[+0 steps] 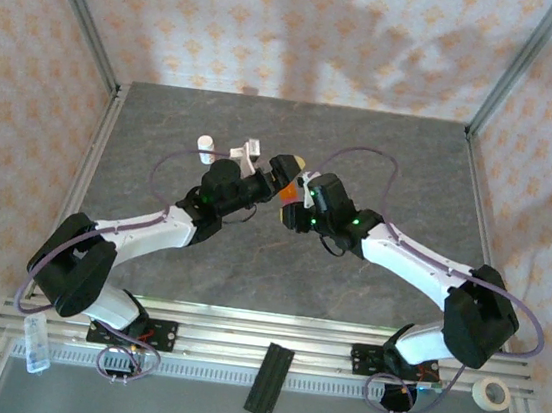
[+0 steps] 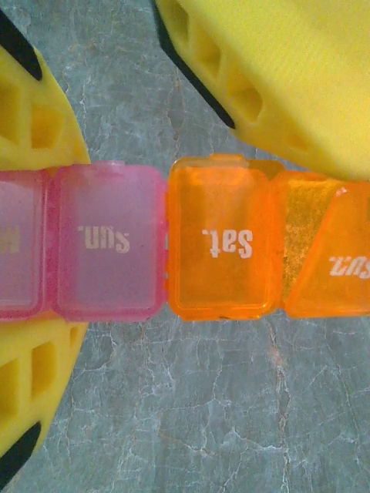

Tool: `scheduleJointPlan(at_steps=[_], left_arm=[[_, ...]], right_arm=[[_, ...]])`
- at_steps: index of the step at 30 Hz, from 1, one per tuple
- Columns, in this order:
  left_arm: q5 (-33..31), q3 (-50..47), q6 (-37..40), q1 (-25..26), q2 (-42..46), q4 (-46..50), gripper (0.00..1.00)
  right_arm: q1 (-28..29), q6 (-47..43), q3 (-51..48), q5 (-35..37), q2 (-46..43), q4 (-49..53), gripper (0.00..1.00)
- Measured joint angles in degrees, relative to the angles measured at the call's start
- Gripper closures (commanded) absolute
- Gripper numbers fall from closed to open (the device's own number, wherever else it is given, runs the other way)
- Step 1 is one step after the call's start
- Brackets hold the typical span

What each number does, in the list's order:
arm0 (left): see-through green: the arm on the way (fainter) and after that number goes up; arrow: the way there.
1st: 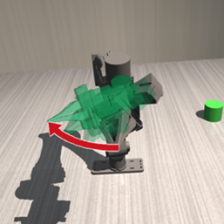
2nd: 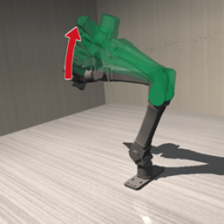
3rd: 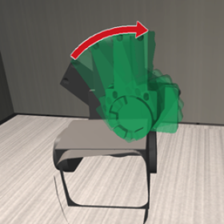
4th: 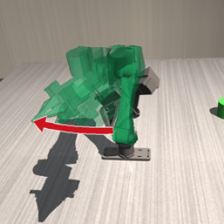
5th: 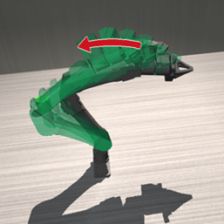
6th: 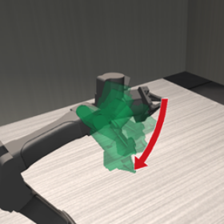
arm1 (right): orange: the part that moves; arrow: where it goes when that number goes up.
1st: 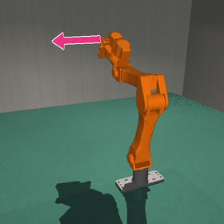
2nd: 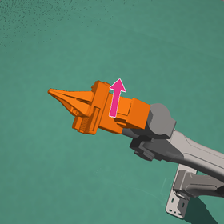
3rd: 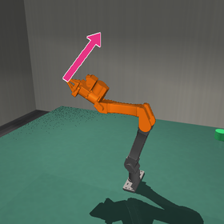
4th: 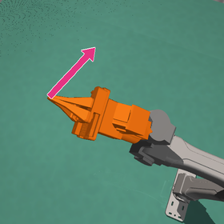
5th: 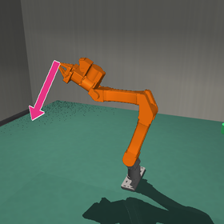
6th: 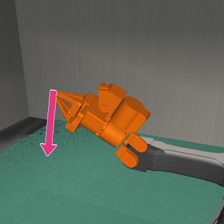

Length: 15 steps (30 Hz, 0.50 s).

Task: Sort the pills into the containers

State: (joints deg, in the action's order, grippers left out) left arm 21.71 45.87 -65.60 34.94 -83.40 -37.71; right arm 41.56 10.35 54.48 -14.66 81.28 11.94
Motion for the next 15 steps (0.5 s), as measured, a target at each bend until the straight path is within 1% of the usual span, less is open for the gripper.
scheduleJointPlan(at_steps=[4, 9, 15], left_arm=[[0.37, 0.48, -0.57, 0.50, 0.00, -1.66, 0.00], [-0.87, 0.48, 0.11, 0.48, 0.72, -0.81, 0.00], [-5.90, 0.48, 6.01, 0.26, 7.52, 7.65, 0.00]], right_arm=[[-0.02, 0.00, 0.00, 0.02, 0.00, 0.00, 0.79], [-0.02, 0.00, 0.00, 0.07, 0.00, 0.00, 0.79], [-0.02, -0.13, 0.00, 0.31, 0.17, 0.02, 0.79]])
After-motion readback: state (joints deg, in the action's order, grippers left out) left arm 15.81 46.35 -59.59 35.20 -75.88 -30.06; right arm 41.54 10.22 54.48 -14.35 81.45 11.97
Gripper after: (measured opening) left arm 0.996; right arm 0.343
